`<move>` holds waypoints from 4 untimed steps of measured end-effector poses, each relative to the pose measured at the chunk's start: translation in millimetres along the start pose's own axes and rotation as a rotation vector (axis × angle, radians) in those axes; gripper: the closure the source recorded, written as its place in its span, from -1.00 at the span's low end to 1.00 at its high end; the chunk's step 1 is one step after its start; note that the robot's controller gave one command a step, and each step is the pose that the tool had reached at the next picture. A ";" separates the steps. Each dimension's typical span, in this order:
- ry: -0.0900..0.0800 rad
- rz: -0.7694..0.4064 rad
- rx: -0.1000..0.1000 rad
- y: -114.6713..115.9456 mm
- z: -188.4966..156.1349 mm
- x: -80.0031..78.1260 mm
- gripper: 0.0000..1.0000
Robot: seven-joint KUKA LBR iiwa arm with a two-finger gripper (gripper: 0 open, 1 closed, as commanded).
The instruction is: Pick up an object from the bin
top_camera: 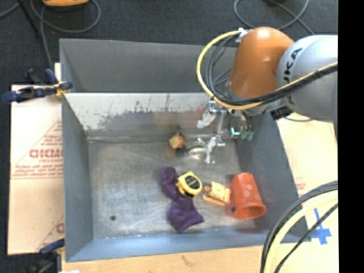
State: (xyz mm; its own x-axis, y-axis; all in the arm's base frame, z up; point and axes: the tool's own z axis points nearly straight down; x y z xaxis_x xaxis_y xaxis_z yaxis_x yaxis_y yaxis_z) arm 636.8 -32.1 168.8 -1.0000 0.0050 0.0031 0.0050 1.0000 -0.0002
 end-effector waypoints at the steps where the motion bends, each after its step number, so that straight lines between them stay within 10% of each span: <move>1: -0.008 -0.001 0.001 -0.2 -5.3 -1.7 -1.00; 4: -0.008 -0.157 0.000 -47.0 49.6 -15.3 -1.00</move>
Offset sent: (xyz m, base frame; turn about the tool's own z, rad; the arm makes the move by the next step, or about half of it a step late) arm 0.0078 -0.0350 -0.0461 -0.1925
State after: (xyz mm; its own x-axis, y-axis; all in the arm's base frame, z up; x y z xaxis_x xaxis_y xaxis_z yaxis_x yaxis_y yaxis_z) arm 651.8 -79.3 119.2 -0.9885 -0.1509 -0.0047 -0.1509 0.9885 -0.0006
